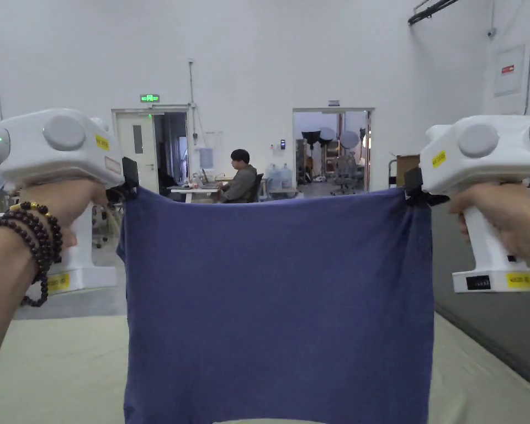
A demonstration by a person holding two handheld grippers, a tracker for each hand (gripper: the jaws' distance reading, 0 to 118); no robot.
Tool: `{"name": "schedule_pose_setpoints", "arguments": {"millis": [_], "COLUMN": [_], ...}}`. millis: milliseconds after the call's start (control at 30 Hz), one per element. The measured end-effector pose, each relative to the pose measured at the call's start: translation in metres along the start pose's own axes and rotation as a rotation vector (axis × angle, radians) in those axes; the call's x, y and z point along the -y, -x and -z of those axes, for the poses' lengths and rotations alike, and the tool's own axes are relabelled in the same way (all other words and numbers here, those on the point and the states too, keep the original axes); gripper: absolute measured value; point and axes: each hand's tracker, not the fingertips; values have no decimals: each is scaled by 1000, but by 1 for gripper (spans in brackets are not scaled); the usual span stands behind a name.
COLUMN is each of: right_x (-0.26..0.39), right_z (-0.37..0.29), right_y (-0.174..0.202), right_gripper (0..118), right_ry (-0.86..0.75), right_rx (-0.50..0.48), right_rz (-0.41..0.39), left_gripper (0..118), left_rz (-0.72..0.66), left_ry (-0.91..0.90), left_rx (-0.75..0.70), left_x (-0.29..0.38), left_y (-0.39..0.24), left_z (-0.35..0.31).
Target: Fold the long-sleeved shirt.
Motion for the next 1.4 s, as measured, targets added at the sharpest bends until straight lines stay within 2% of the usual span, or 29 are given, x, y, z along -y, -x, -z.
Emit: {"name": "schedule_pose_setpoints", "arguments": {"millis": [167,267,467,600,900,1000,1100,1300,1400], "right_x": [-45,-62,-56,-9,166,206,228,254,282], "right_z": [0,-4,-2,26,101,121,114,69,34], "right_y": [0,0,-3,-4,4,-2,-8,-3,1], "right_gripper": [7,7,7,7,7,7,7,7,7], "right_ry": [-52,-76,-101,-4,294,336,354,330,339], "right_rx": [26,41,40,24,2,-26,-82,-72,-59], "right_rz": [-4,34,66,51,61,93,179,100,51], "left_gripper": [1,1,1,1,1,1,1,1,1], "left_rz": [-30,-26,1,18,-61,-68,-106,-117,-58], "left_ry": [-37,-89,-128,-42,204,280,327,321,315], "left_rx": [-15,-7,10,-16,-29,-59,-60,-65,-81], "left_x": [-45,-60,-59,-16,163,206,227,254,287], "left_y": [-10,-16,-17,-1,44,61,71,63,50], "left_z": [-2,-6,-8,13,67,76,68,6,-41]}}
